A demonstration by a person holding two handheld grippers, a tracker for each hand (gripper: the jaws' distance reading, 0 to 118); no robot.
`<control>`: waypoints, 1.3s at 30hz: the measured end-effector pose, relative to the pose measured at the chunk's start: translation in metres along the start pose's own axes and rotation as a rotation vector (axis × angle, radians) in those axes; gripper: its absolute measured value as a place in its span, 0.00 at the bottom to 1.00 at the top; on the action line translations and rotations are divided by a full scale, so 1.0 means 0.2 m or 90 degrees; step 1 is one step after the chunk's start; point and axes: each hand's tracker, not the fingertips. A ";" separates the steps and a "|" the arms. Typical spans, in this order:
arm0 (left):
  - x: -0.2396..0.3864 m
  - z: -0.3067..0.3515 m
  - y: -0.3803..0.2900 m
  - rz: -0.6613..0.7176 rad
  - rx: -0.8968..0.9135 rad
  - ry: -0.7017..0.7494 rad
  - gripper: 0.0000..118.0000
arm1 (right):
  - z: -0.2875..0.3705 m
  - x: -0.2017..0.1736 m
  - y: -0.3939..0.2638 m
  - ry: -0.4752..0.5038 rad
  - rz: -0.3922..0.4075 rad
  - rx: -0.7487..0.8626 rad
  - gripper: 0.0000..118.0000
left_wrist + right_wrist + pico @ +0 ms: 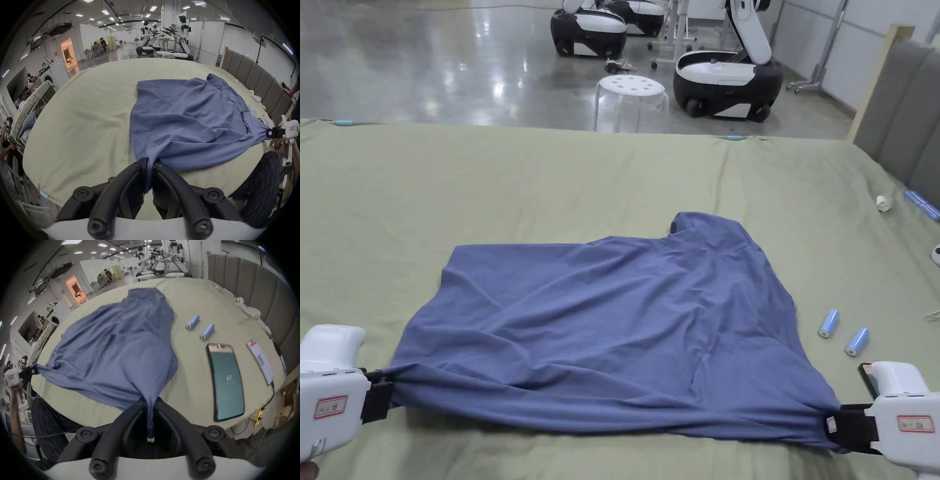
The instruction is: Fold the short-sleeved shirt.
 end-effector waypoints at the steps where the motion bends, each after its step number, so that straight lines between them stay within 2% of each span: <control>1: 0.00 0.02 0.01 0.006 0.009 0.001 0.06 | 0.04 -0.02 0.02 -0.001 0.019 0.014 0.06; 4: -0.01 0.06 0.05 0.013 0.035 0.003 0.06 | 0.13 -0.08 0.09 0.000 0.030 0.030 0.06; 9: -0.02 0.06 0.23 0.005 0.069 0.005 0.06 | 0.25 -0.14 0.30 0.036 0.017 0.091 0.06; 14: -0.04 -0.11 0.52 0.032 0.094 0.016 0.06 | 0.15 -0.18 0.58 0.031 0.011 0.096 0.06; 16: -0.04 -0.23 0.62 0.041 0.086 0.033 0.06 | 0.04 -0.16 0.70 0.026 -0.020 0.083 0.06; 18: -0.06 -0.37 0.70 0.083 0.066 0.047 0.06 | -0.07 -0.13 0.81 0.030 -0.073 0.072 0.06; 21: -0.12 -0.59 0.78 0.146 0.016 0.062 0.06 | -0.26 -0.10 0.93 0.031 -0.119 0.047 0.06; 23: -0.13 -0.72 0.79 0.151 -0.041 0.052 0.06 | -0.38 -0.09 0.97 0.022 -0.119 0.038 0.06; 25: -0.14 -0.81 0.80 0.166 -0.057 0.047 0.06 | -0.47 -0.09 0.99 -0.021 -0.112 0.030 0.06; 27: -0.10 -0.83 0.80 0.162 -0.055 0.054 0.06 | -0.52 -0.06 0.98 -0.009 -0.140 0.031 0.07; 28: -0.10 -0.84 0.79 0.166 -0.045 0.052 0.07 | -0.54 -0.05 0.97 0.009 -0.164 0.031 0.12; 29: -0.11 -0.83 0.78 0.170 -0.037 0.049 0.14 | -0.55 -0.03 0.96 0.019 -0.184 0.029 0.26; 30: -0.11 -0.81 0.78 0.176 -0.025 0.040 0.40 | -0.54 -0.03 0.94 0.028 -0.191 0.038 0.57; 31: -0.11 -0.78 0.77 0.175 -0.014 0.038 0.62 | -0.54 -0.01 0.93 0.034 -0.186 0.037 0.81; 32: -0.11 -0.72 0.76 0.168 0.008 0.026 0.77 | -0.50 -0.03 0.90 0.047 -0.163 0.034 0.89; 34: -0.05 -0.54 0.72 0.105 0.078 0.023 0.80 | -0.36 -0.09 0.83 0.060 -0.100 0.096 0.87; 36: 0.06 -0.28 0.63 0.040 0.189 0.050 0.80 | -0.19 -0.20 0.71 0.024 -0.036 0.202 0.88; 38: 0.17 -0.05 0.47 0.003 0.314 0.037 0.80 | -0.05 -0.31 0.54 0.025 0.033 0.327 0.88; 39: 0.21 0.04 0.41 -0.006 0.353 0.023 0.80 | 0.00 -0.36 0.46 0.008 0.057 0.371 0.84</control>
